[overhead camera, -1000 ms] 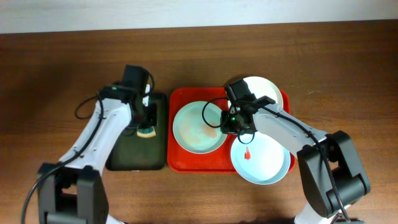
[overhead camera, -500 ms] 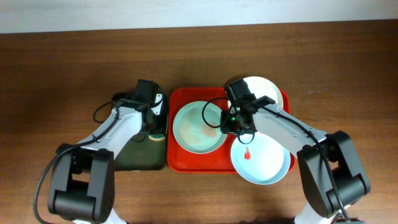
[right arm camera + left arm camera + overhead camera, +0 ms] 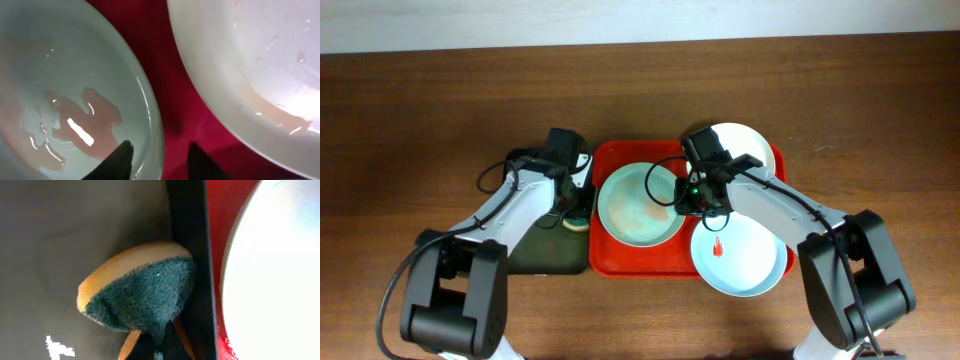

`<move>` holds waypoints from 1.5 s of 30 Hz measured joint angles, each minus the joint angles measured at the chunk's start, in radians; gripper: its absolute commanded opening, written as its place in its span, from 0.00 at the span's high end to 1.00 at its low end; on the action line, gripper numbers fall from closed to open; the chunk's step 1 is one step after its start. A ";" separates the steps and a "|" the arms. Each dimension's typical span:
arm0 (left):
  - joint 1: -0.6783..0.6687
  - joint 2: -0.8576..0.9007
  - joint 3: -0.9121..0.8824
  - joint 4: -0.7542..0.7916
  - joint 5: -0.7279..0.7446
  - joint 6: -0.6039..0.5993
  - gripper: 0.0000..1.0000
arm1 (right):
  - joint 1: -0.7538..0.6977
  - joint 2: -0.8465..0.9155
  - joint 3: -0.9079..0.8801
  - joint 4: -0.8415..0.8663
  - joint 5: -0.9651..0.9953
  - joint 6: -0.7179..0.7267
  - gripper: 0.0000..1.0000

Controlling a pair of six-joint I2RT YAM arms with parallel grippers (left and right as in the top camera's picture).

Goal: Clean dirty plates on tray and stack at the side
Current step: 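Place the sponge back in the black tray and retract the left arm, then lift the light-green plate with the right gripper and carry it right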

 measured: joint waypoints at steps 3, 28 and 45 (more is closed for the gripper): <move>-0.003 0.010 0.114 -0.167 -0.062 -0.025 0.88 | 0.000 0.000 0.000 0.000 0.000 -0.004 0.60; 0.383 -0.202 0.204 -0.306 0.085 -0.105 0.01 | 0.000 0.000 -0.006 0.011 0.000 -0.001 0.67; 0.435 -0.562 0.210 -0.367 0.072 -0.144 0.01 | 0.050 0.000 -0.021 0.035 0.034 0.039 0.73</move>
